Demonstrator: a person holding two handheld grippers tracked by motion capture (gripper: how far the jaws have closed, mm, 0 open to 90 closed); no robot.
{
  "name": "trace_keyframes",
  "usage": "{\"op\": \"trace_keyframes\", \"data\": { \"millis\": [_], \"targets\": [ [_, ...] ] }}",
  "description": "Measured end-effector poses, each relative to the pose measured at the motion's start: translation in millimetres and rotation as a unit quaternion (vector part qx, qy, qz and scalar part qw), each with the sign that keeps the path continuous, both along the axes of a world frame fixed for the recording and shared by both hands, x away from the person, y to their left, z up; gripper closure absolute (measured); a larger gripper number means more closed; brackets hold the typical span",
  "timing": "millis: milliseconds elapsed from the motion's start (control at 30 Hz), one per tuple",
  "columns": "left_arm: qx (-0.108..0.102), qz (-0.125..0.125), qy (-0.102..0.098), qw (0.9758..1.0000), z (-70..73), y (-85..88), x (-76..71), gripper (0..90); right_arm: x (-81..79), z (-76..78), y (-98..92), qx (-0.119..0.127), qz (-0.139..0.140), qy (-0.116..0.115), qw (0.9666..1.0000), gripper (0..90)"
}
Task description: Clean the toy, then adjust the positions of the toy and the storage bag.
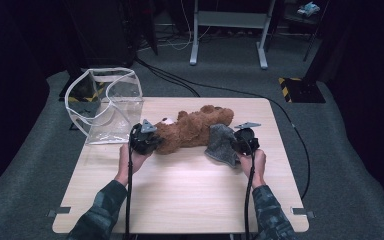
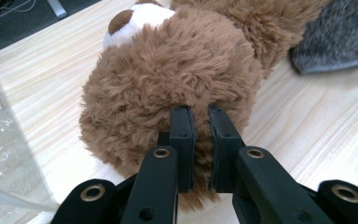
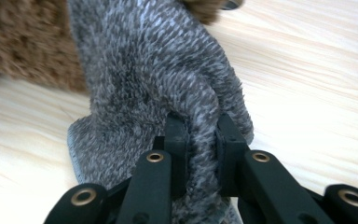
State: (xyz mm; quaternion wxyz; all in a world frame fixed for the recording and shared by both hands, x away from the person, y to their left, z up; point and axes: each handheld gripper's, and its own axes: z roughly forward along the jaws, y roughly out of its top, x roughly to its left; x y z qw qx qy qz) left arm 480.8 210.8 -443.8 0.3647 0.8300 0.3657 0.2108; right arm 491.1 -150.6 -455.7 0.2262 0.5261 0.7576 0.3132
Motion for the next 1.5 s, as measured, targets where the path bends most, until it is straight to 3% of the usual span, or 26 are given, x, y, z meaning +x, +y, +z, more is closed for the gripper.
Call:
{"op": "trace_keyframes", "data": {
  "millis": [67, 433, 1000, 1133, 1300, 1500],
  "targets": [
    [-0.006, 0.001, 0.001, 1.0000, -1.3, -0.2, -1.3, 82.5, -3.1, 1.9, -7.3, 0.005, -0.004, 0.002, 1.0000, 78.6],
    [0.002, -0.015, 0.002, 0.9999, -5.5, 1.5, -7.3, 82.3, -24.7, 8.7, -40.2, -0.005, -0.032, -0.003, 0.9995, 78.3],
    [-0.003, -0.028, 0.008, 0.9996, -18.2, 2.4, -23.6, 82.3, -45.7, 2.4, -79.6, 0.000, -0.064, 0.025, 0.9976, 76.0],
    [0.003, -0.032, 0.010, 0.9994, -18.9, 3.3, -24.9, 82.5, -45.2, 0.8, -83.3, -0.001, -0.067, 0.033, 0.9972, 66.7],
    [0.001, -0.032, 0.007, 0.9995, -21.9, 2.9, -27.9, 82.4, -43.7, -3.0, -84.4, 0.007, -0.055, 0.055, 0.9970, 37.3],
    [-0.007, -0.031, 0.007, 0.9995, -23.5, 3.0, -29.5, 82.4, -46.2, 2.7, -82.4, 0.017, -0.039, 0.048, 0.9980, 20.2]
  ]
}}
